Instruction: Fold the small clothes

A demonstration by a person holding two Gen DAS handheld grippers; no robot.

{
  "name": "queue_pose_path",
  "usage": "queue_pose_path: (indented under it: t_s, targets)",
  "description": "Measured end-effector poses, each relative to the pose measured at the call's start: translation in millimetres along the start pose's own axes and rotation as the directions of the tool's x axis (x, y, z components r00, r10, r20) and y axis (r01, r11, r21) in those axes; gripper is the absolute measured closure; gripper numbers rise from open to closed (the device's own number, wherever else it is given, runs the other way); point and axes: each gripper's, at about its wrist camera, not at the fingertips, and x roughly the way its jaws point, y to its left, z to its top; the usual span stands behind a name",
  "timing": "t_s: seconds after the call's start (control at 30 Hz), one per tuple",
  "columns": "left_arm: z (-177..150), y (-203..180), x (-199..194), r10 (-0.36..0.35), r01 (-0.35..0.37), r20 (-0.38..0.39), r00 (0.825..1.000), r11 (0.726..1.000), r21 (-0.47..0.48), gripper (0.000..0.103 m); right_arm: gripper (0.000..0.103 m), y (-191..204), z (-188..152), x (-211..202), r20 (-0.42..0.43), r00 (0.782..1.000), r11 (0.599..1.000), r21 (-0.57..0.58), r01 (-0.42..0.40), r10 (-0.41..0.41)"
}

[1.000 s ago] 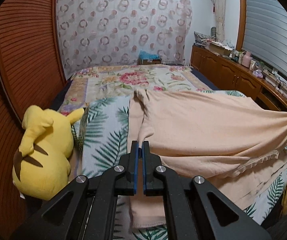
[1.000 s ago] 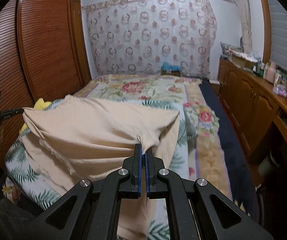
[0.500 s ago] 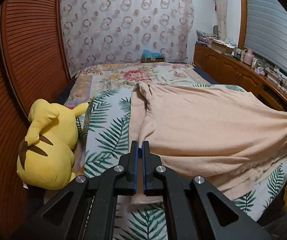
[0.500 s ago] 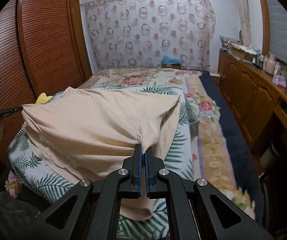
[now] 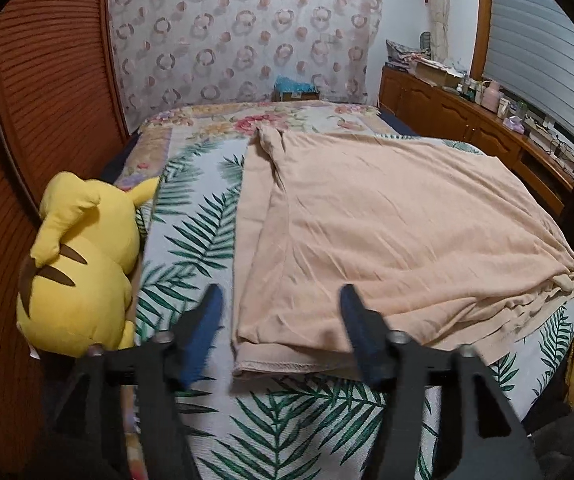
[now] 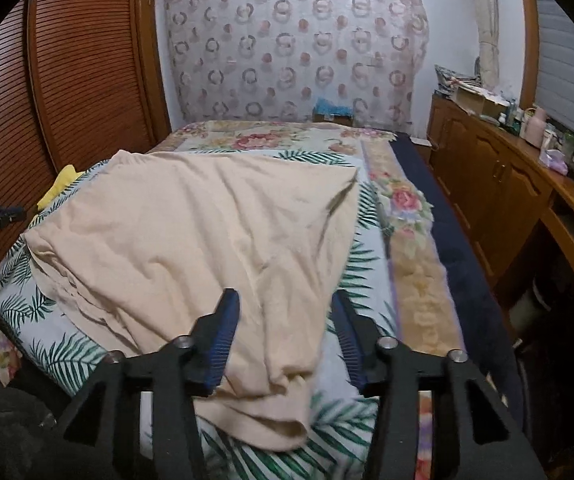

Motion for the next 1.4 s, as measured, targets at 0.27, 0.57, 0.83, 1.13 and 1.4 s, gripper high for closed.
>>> queue_pose_path:
  t_s: [0.27, 0.57, 0.83, 1.13, 1.4]
  targets:
    - [-15, 7, 24, 0.023, -0.025, -0.077, 0.997, 0.999, -0.024, 0.036, 0.052, 25, 3, 56, -0.055, 0.997, 0.998, -0.042, -0.056, 0.054]
    - [-22, 8, 32, 0.028, -0.031, -0.101, 0.994, 0.999, -0.032, 0.033, 0.052, 33, 12, 91, -0.140, 0.989, 0.993, -0.105, -0.055, 0.040]
    - [-24, 9, 33, 0.044, -0.047, -0.087, 0.995, 0.999, -0.024, 0.028, 0.052, 35, 15, 94, -0.134, 0.990, 0.992, -0.117, -0.052, 0.036]
    - [-17, -6, 33, -0.043, 0.040, -0.089, 0.995, 0.999, -0.027, 0.089, 0.046, 38, 10, 96, -0.129, 0.990, 0.991, -0.120, -0.066, 0.050]
    - [13, -46, -8, -0.111, 0.111, 0.082, 0.990, 0.994, 0.005, 0.091, 0.045, 38, 9, 95, -0.128, 0.990, 0.991, -0.114, -0.069, 0.055]
